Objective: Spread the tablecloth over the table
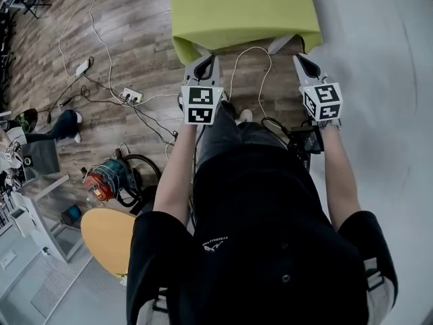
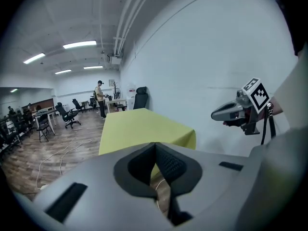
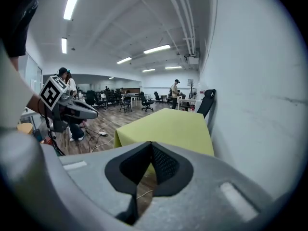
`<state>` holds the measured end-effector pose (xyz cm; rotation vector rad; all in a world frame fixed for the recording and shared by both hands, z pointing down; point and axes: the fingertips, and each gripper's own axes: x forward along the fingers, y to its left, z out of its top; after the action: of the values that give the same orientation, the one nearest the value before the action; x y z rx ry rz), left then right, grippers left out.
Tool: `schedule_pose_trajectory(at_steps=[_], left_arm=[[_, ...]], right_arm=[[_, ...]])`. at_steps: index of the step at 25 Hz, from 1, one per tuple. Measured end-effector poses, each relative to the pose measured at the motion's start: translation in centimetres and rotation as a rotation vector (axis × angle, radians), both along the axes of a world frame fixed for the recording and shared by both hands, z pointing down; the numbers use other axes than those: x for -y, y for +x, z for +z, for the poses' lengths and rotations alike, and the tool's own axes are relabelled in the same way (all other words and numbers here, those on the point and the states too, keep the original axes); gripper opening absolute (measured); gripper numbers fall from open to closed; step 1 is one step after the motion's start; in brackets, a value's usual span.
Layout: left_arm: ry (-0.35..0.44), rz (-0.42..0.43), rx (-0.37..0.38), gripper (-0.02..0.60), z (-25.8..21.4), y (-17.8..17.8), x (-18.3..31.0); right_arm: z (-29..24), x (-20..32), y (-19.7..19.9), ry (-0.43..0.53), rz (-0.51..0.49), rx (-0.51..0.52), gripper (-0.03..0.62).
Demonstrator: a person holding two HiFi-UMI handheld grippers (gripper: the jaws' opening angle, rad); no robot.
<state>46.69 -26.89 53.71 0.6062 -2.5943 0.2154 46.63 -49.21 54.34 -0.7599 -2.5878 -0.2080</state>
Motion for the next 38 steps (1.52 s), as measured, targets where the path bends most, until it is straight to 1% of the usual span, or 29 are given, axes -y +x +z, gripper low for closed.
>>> schedule_pose_trajectory(at_steps=[3, 7, 11, 13, 15, 18, 25, 31, 35, 38], left_arm=[[0.042, 0.006, 0.067, 0.006, -2.2, 0.5, 1.0], [0.088, 0.003, 0.115, 0.006, -4.7, 0.7, 1.7], [0.16, 0.002, 0.171, 0.006, -7.6, 1.2, 2.2], [0.182, -0.001, 0.2, 0.006, -9.0, 1.3, 2.1], [0.187, -0.002, 0.231, 0.006, -10.4, 1.4, 1.8], [0.188, -0.007, 0.267, 0.006, -12.1, 1.7, 1.3], [0.199, -0.015, 0.325, 0.006, -14.8, 2.0, 0.7], [0.216, -0.026, 0.385, 0.006, -17.6, 2.9, 0.7], [0.234, -0.035, 0.422, 0.006, -20.2, 3.5, 0.4], [0.199, -0.051, 0.423, 0.006, -20.9, 3.8, 0.2]], right_arm=[[-1.6, 0.2, 0.5, -0.043, 0.013, 0.033, 0.006], [-4.3, 0.5, 0.1, -0.104, 0.028, 0.079, 0.006], [-6.9, 1.2, 0.0, -0.142, 0.032, 0.132, 0.006], [-8.2, 1.8, 0.0, -0.175, 0.047, 0.156, 0.006], [-9.5, 2.2, -0.1, -0.201, 0.06, 0.182, 0.006], [-11.4, 2.6, 0.3, -0.213, 0.069, 0.22, 0.006], [-15.9, 3.5, 0.4, -0.23, 0.077, 0.326, 0.006], [-20.0, 4.1, 1.5, -0.25, 0.04, 0.416, 0.006], [-22.3, 3.9, 2.7, -0.262, 0.035, 0.443, 0.006], [-23.0, 3.7, 3.8, -0.281, 0.038, 0.441, 0.006]])
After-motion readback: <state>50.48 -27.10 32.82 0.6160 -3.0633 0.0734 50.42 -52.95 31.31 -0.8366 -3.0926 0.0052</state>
